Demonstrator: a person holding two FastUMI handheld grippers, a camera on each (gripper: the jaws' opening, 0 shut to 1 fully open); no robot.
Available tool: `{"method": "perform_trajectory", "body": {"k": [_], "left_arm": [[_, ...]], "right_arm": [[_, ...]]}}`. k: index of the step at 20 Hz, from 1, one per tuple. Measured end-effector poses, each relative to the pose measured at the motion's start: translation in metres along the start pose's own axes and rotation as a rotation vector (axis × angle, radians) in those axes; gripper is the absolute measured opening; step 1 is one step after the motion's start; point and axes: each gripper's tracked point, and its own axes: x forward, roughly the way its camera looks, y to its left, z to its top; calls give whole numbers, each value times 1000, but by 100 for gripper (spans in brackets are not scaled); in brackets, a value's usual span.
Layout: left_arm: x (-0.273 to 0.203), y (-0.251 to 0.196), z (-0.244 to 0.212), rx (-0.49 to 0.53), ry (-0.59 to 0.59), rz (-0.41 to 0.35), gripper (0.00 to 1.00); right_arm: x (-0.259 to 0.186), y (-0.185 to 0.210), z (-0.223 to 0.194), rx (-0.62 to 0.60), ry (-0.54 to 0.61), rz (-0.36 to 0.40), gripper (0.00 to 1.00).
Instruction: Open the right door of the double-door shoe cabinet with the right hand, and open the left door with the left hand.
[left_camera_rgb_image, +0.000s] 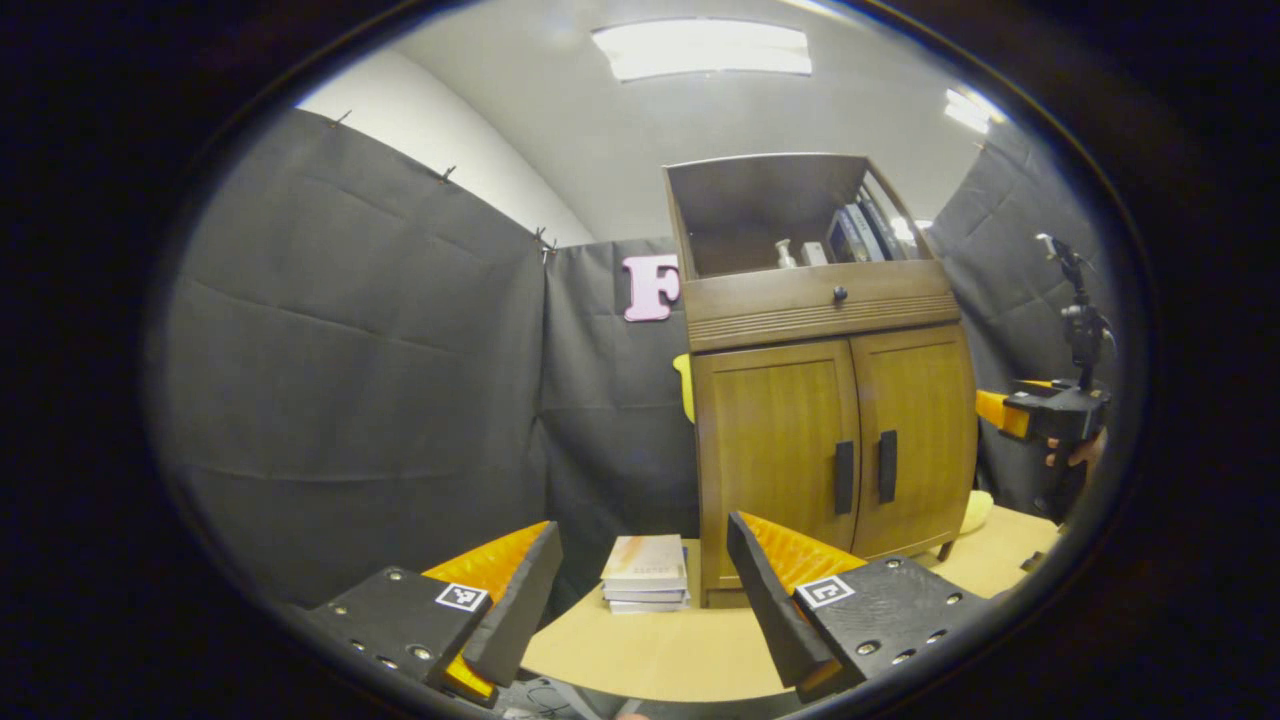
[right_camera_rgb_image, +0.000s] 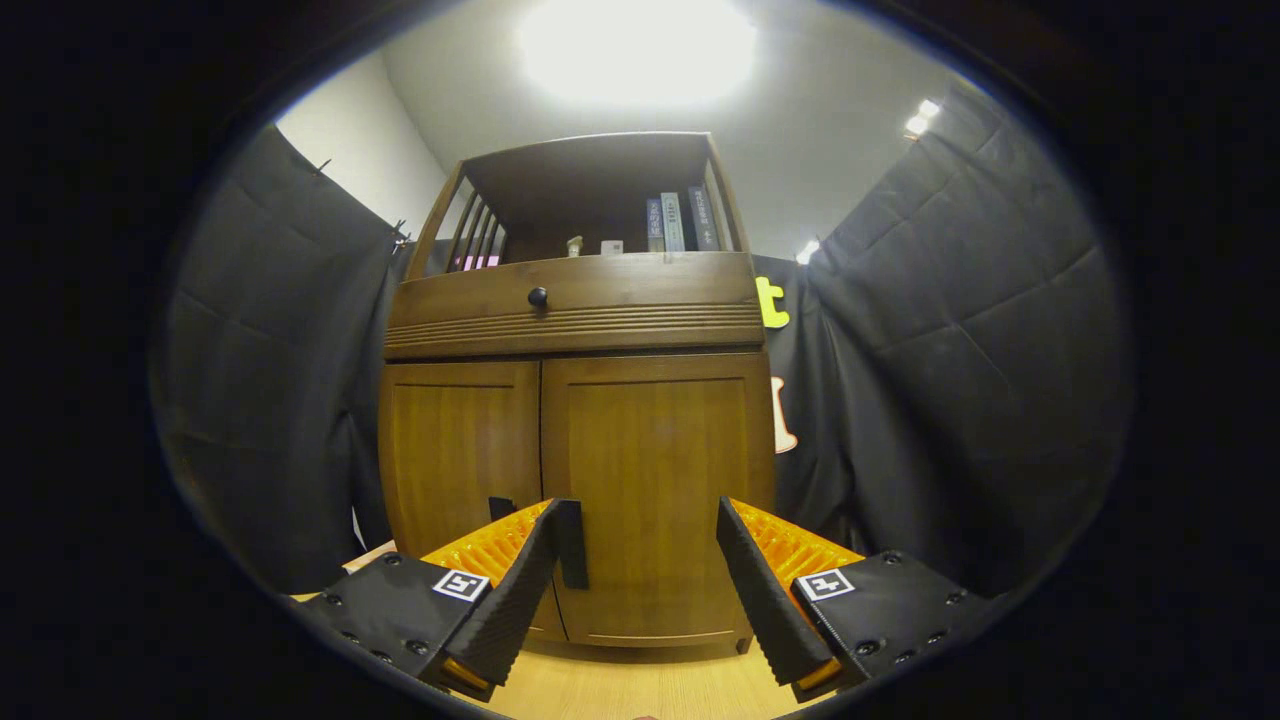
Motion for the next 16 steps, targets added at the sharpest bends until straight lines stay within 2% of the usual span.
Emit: {"method": "perform_trajectory", "body": {"k": [3,4,12,14,16], "left_arm": [[0,2,0,11,-3,20,97],[0,3,2,14,-3,26,98],[0,8,1,37,13,84,97],[0,10,-1,44,25,104,97],[1,12,-1,51,34,126,97]], "right_arm": [[21,9,-14,-1,30,19,94],[27,14,-19,8,38,27,96],[87,33,-59,52,122,62,96],[98,38,-68,39,127,65,94],[113,44,-76,20,130,70,96]]}}
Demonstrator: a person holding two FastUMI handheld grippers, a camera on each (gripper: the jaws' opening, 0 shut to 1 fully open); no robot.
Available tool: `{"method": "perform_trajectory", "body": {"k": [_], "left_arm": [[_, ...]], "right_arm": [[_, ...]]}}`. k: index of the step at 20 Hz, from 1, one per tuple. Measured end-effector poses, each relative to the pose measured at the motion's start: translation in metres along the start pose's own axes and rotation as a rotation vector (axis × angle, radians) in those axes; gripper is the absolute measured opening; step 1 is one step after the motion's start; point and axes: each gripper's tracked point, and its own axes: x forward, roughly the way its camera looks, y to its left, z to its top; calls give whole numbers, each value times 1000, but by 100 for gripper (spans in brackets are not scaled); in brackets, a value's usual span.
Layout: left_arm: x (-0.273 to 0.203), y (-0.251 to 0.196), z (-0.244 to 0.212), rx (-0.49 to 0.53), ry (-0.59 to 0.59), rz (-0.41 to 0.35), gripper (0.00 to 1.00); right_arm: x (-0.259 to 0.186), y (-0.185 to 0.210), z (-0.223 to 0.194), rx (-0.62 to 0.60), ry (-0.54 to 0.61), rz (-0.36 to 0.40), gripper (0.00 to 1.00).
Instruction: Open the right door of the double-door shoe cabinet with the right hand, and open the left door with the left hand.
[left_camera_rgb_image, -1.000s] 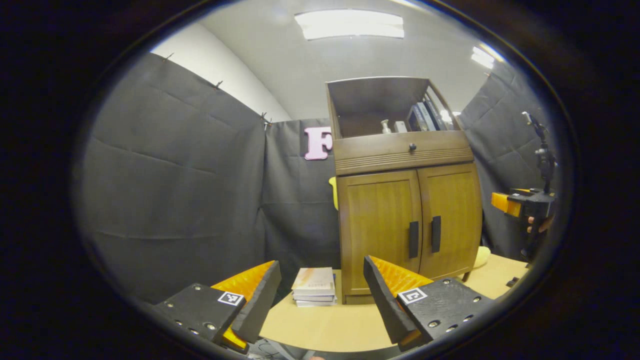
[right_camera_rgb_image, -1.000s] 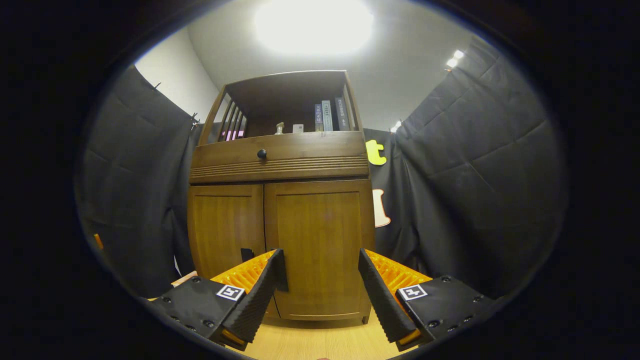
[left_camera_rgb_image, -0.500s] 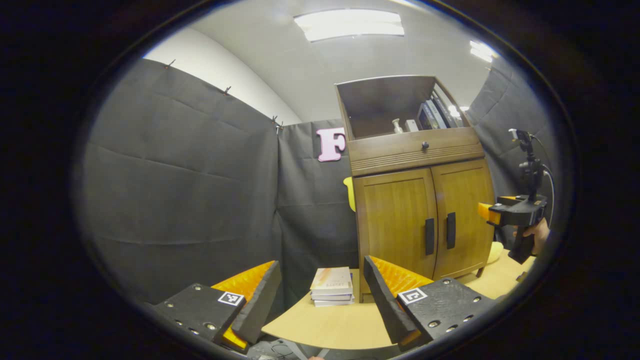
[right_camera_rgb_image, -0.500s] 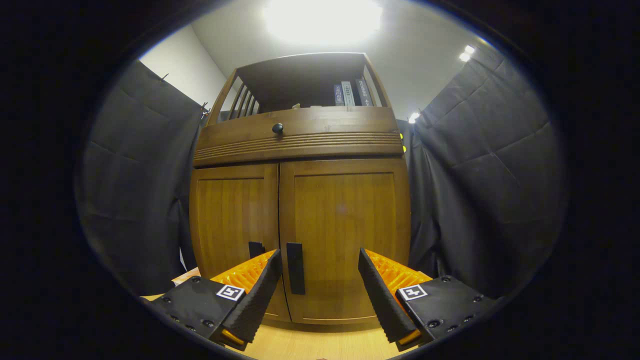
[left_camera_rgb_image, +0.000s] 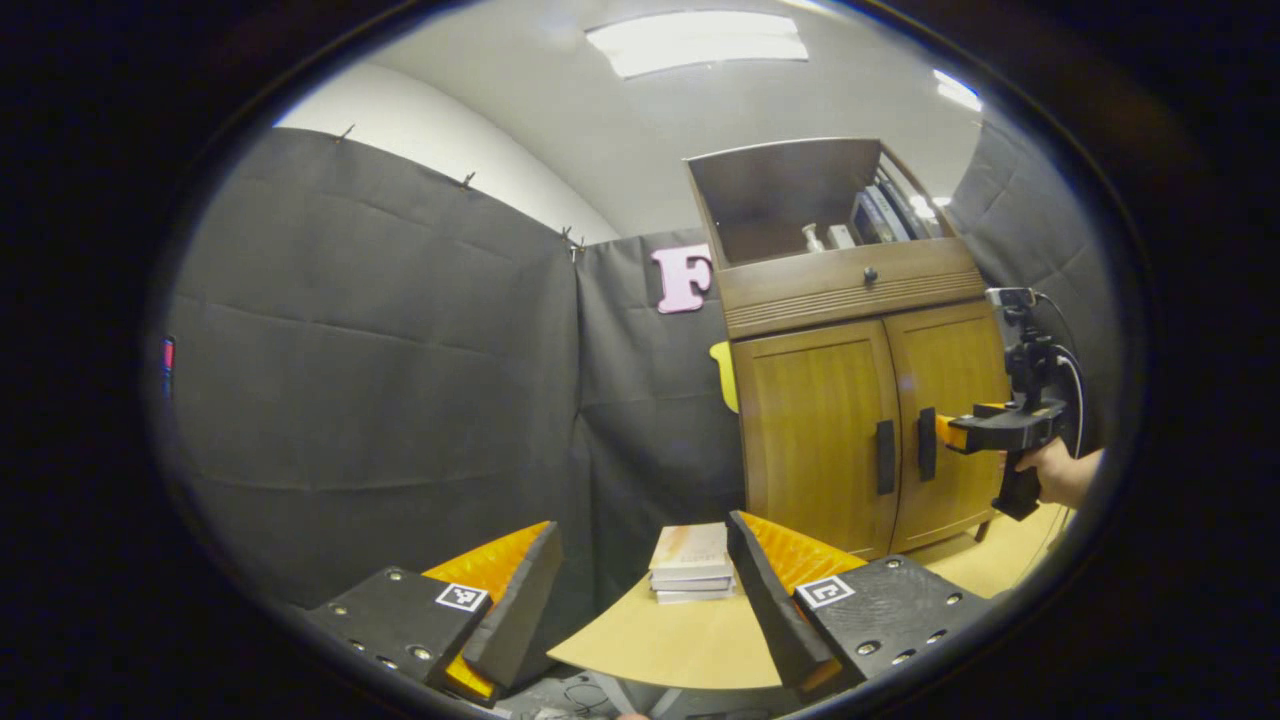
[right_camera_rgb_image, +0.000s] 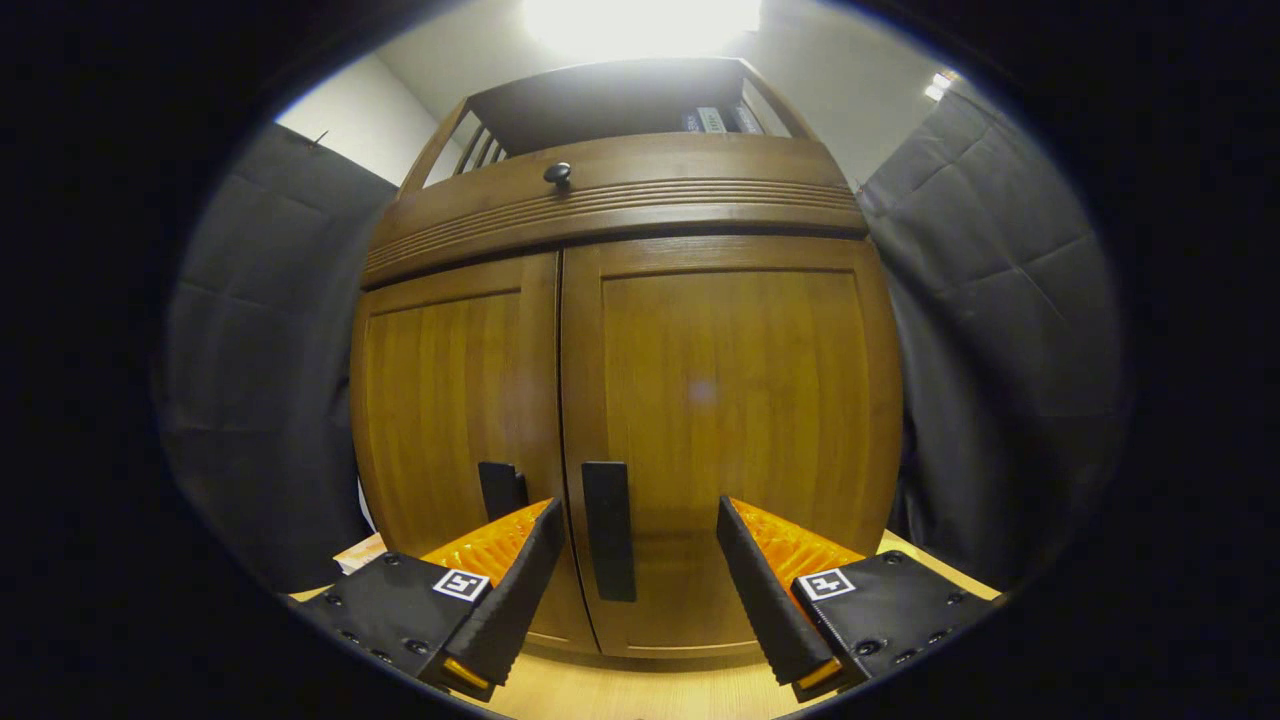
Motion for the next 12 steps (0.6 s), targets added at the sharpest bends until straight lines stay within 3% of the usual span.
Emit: {"method": "perform_trajectory", "body": {"k": [8,10,12], "left_arm": [[1,8,-2,32,21,79,97],[3,10,-2,31,19,98,98],[4,11,-3,21,23,108,98]], "right_arm": [[49,18,-32,13,74,0,94],[58,17,-38,35,95,-15,67],[65,21,-42,71,117,-14,47]]}}
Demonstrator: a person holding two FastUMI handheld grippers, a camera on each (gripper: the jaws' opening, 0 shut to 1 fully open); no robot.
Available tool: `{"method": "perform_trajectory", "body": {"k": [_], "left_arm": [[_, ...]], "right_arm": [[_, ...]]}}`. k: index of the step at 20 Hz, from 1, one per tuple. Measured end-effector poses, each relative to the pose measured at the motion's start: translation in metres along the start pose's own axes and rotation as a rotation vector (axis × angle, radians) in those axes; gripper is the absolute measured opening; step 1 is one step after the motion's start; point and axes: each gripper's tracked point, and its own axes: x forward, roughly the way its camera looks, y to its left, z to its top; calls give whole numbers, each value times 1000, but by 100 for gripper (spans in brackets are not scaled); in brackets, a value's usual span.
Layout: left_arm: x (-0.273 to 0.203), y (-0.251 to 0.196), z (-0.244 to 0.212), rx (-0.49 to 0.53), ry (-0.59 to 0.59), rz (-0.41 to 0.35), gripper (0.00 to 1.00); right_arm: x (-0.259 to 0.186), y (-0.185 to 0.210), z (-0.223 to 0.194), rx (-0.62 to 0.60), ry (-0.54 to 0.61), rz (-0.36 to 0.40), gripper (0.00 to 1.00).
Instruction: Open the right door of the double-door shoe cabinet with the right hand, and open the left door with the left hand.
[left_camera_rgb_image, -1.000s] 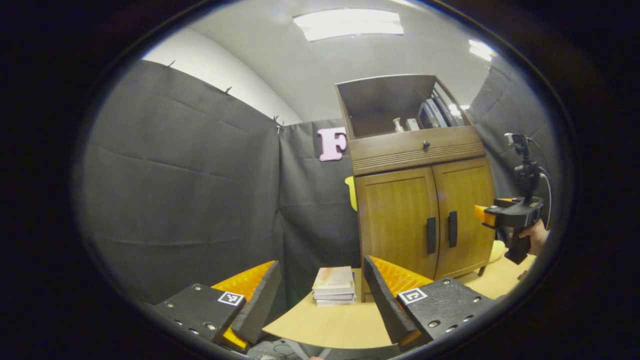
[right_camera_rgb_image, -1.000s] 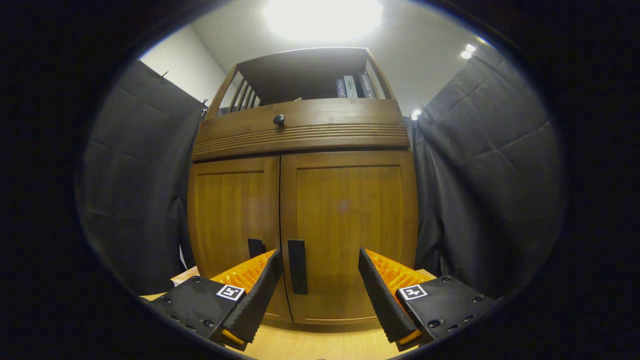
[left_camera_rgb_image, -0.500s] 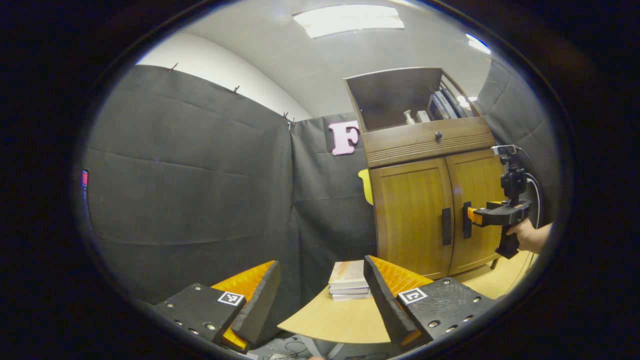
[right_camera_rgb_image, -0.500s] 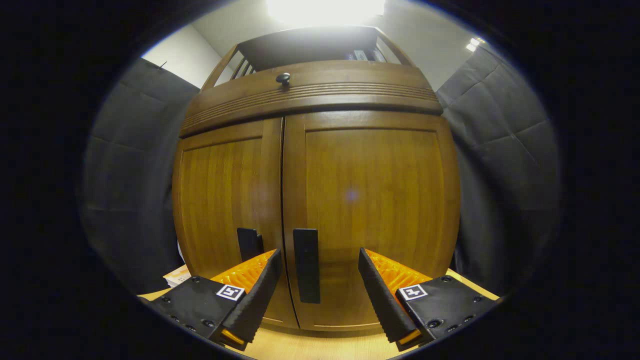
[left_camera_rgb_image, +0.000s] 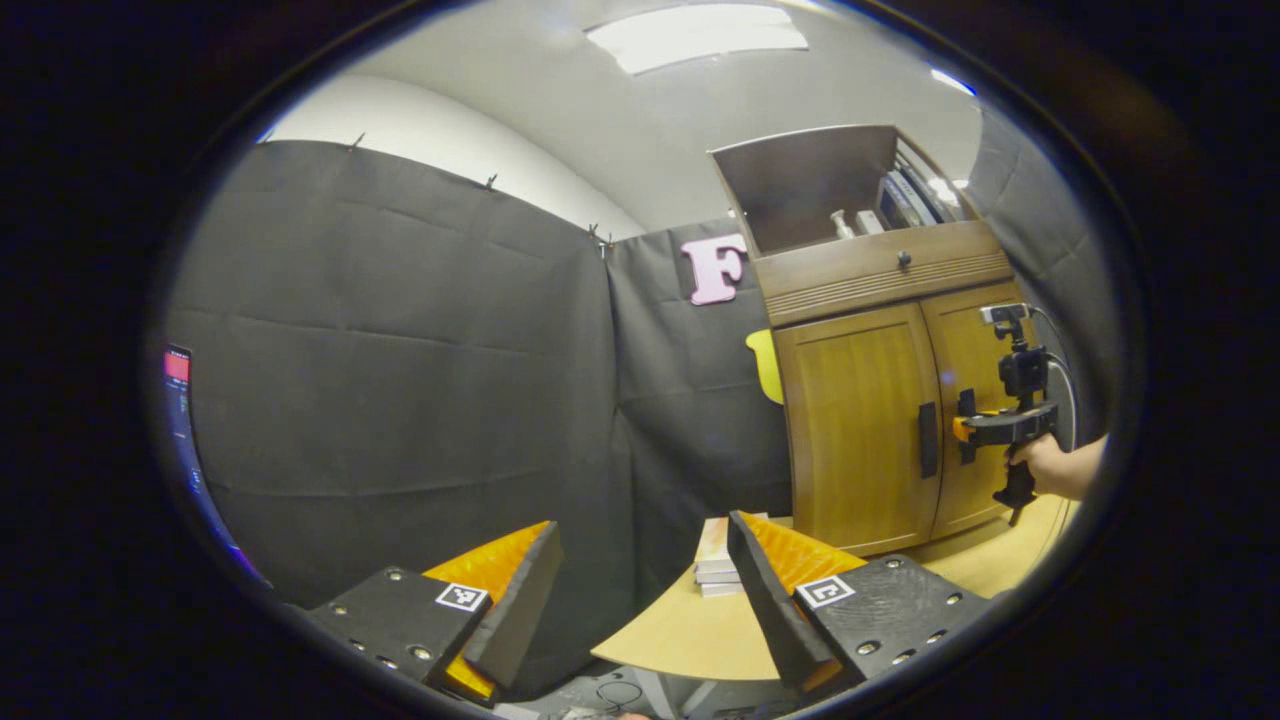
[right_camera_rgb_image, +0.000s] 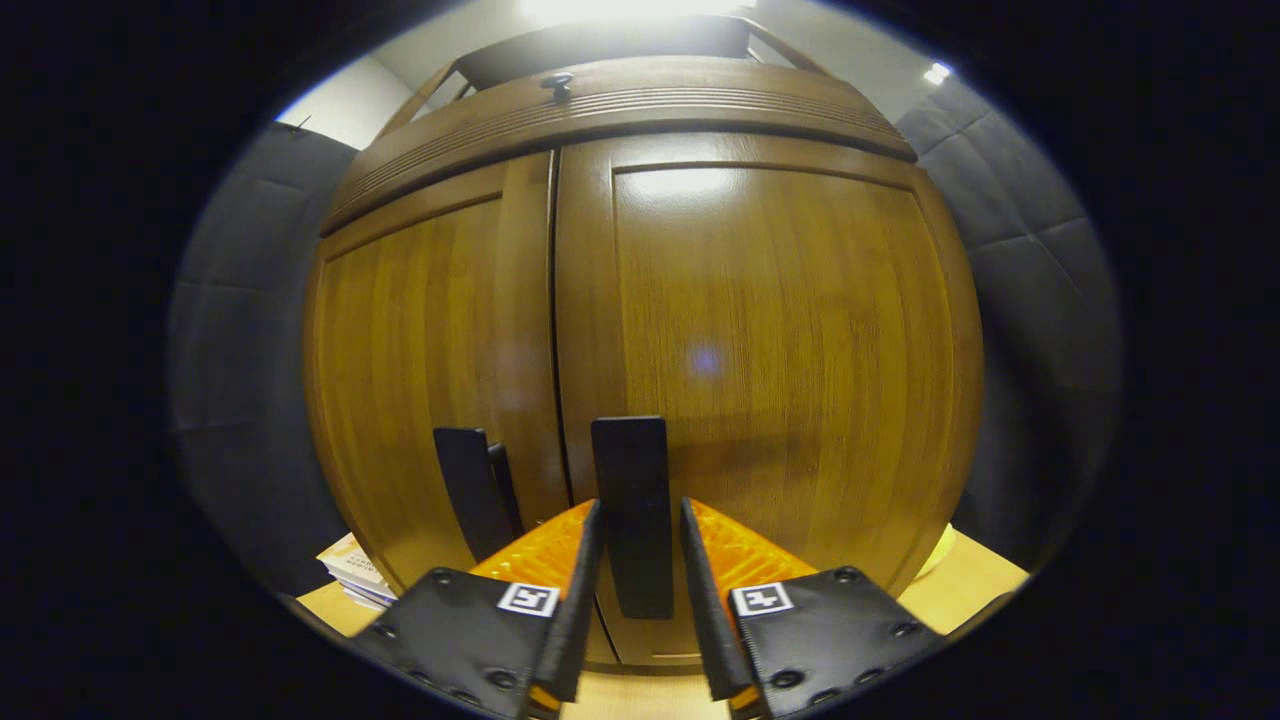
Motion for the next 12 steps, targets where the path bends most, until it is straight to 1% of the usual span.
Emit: {"method": "perform_trajectory", "body": {"k": [1,2,3,4,5,6,7,8,9,10,12], "left_arm": [[0,0,0,-4,-3,1,98],[0,0,1,-4,-5,0,98],[-1,0,2,-3,-8,2,96],[-2,-1,2,-4,-10,1,96],[-2,-1,3,-10,-12,-4,98],[-3,-2,4,-18,-13,-14,98],[-4,-3,6,-24,-17,-21,98],[-4,-4,6,-29,-22,-32,98],[-4,-4,7,-31,-28,-42,98],[-5,-6,8,-34,-32,-53,98],[-6,-7,10,-42,-36,-75,98]], "right_arm": [[2,0,-3,7,15,-2,38],[-3,-3,-5,8,19,-10,38],[8,-4,-5,0,15,-11,31],[0,-4,-6,-6,24,-4,28],[-1,-4,-3,-9,31,-1,20],[-3,-3,-6,-12,41,4,20],[-6,-2,-6,-12,49,10,17],[-10,-3,-6,-12,47,15,20],[-15,-3,-5,-14,49,21,17],[-22,-4,-5,-15,47,27,20],[-36,-5,-6,-6,46,39,20]]}}
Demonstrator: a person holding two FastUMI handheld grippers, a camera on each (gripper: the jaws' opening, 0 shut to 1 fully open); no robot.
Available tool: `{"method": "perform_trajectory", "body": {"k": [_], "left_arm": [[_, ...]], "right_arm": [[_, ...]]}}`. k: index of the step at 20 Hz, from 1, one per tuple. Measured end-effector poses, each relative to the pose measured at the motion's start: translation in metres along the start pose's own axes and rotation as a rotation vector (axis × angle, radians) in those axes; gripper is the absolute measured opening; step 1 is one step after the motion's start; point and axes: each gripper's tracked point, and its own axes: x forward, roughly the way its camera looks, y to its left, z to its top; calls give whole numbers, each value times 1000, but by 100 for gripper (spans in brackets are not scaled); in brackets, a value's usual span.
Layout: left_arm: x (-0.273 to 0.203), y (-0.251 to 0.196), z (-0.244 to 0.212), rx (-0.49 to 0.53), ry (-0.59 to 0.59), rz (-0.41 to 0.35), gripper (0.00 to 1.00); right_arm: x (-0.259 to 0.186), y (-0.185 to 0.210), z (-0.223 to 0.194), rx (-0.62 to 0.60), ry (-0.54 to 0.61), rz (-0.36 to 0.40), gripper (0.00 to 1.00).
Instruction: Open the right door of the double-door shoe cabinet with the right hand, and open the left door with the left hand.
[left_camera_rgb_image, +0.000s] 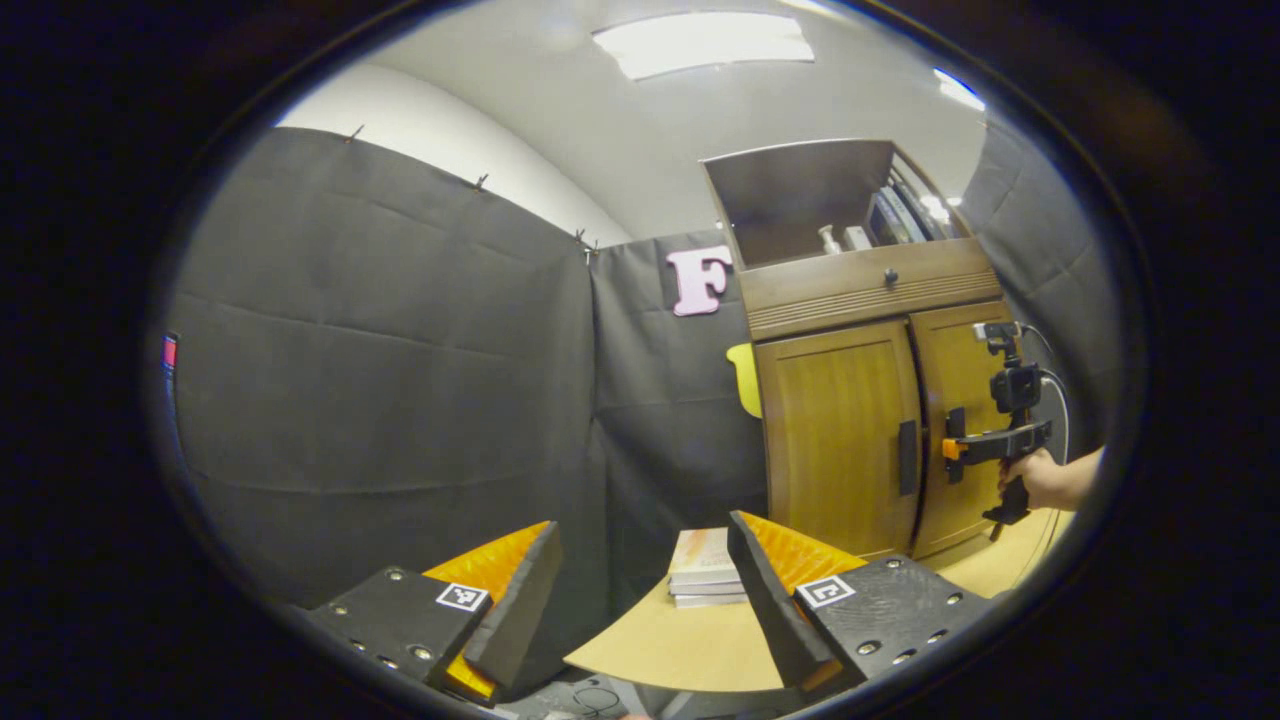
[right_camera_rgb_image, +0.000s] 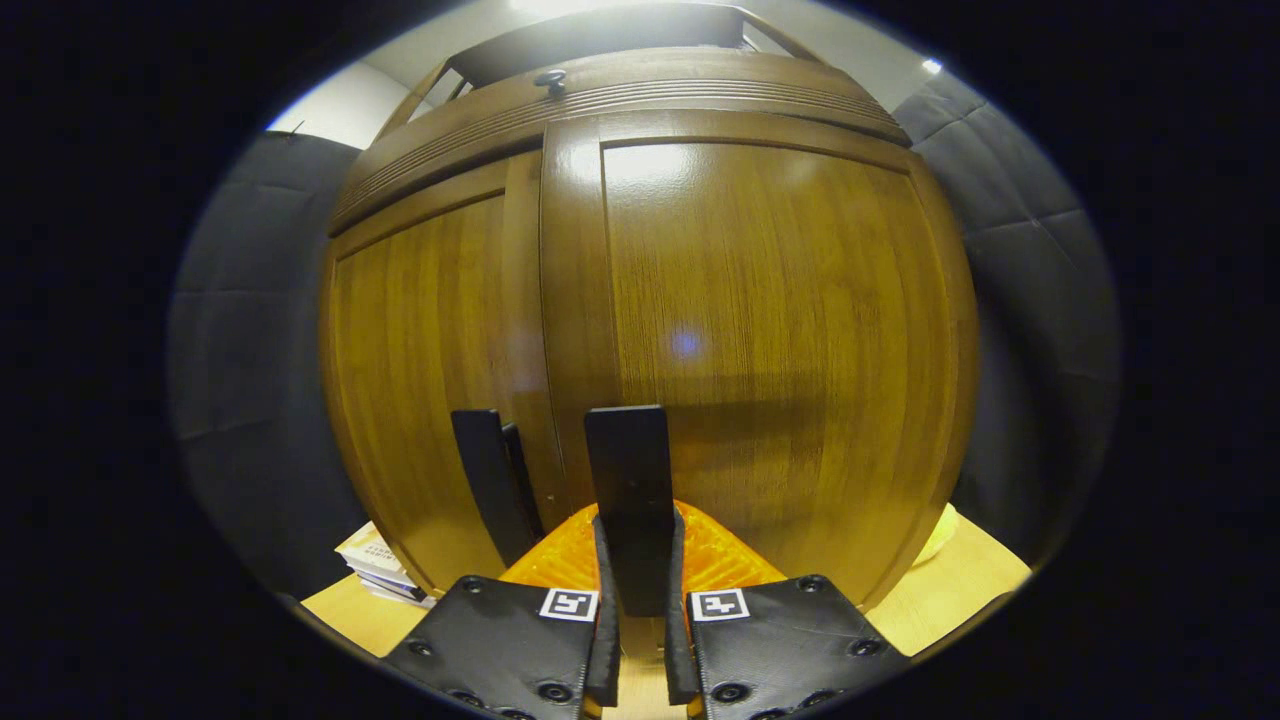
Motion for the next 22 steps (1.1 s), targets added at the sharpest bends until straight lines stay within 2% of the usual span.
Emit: {"method": "perform_trajectory", "body": {"k": [2,3,6,7,8,10,12,13,15,16,18,22], "left_arm": [[-1,-2,2,-10,-6,-25,98],[-2,-3,3,-16,-8,-39,98],[-2,-5,9,-36,-22,-80,98],[-2,-6,8,-43,-27,-93,98],[-1,-9,7,-48,-30,-109,98],[1,-12,6,-54,-31,-134,98],[2,-14,5,-63,-32,-160,98],[2,-14,7,-67,-33,-172,98],[-1,-17,12,-69,-38,-197,98],[-3,-18,19,-69,-41,-209,98],[-3,-26,13,-66,-44,-237,98],[-2,-30,12,-70,-35,-279,98]], "right_arm": [[-15,-2,-2,-9,-8,8,23],[-21,-3,-3,-12,-6,11,20],[-41,-10,-3,-7,0,16,20],[-47,-13,-2,-11,-5,9,17],[-56,-16,-3,-24,-8,-1,20],[-70,-22,-5,-37,-8,-12,20],[-84,-26,-8,-21,-4,-6,20],[-90,-29,-8,-15,1,-2,17],[-104,-37,-7,-9,4,-4,20],[-111,-41,-8,-5,4,-6,17],[-124,-51,-8,8,8,-15,20],[-142,-65,-9,11,18,-30,20]]}}
